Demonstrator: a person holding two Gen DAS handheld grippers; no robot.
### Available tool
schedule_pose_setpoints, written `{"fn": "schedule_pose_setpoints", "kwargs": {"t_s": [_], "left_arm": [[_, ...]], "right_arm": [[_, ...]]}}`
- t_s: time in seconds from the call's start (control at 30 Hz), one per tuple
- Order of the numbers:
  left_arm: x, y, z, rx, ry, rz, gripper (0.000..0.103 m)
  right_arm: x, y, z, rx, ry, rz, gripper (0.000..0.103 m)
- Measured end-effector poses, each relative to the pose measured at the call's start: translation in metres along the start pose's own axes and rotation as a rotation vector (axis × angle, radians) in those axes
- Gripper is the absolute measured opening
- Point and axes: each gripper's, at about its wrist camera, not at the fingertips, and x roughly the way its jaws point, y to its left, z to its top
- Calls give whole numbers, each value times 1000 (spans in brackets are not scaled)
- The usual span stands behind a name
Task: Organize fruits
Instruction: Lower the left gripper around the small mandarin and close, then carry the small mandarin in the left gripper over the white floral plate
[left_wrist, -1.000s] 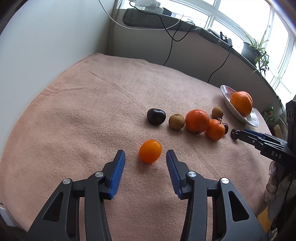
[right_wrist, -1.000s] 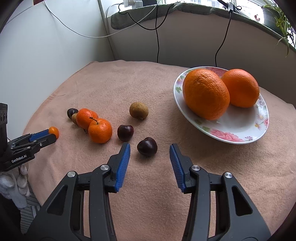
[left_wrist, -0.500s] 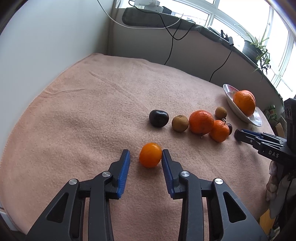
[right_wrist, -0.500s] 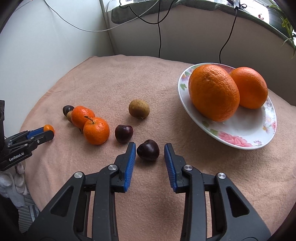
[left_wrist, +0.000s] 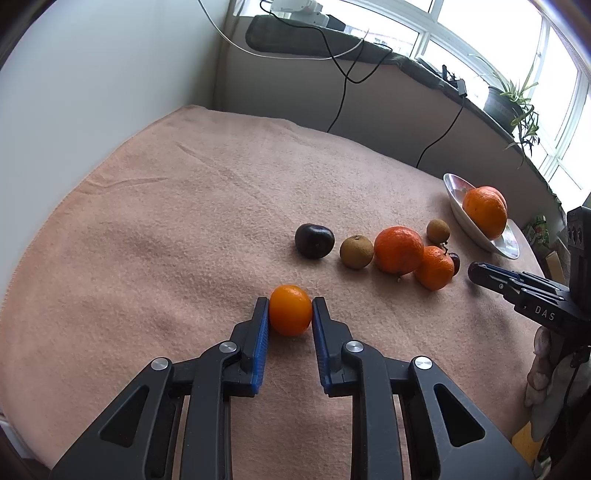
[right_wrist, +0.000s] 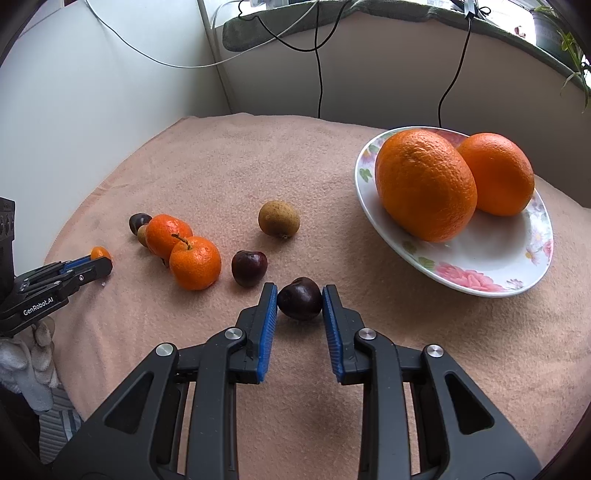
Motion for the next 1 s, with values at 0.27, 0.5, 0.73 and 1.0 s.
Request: {"fn": "schedule_pose_setpoints", "kwargs": {"t_s": [0.27, 0.5, 0.73, 1.0], "left_arm": [[-12, -7, -1, 7, -15, -26, 21], [-23, -31, 4, 43, -33, -83, 21], [-21, -61, 12, 96, -32, -153, 21], [-14, -108, 22, 169, -32, -233, 21]], "right_arm": [[-23, -8, -3, 18, -44, 3, 26], [-46, -19, -5, 45, -87, -10, 26], [-63, -37, -3, 79, -121, -41, 26], [-75, -60, 0, 111, -147, -70, 26]]}}
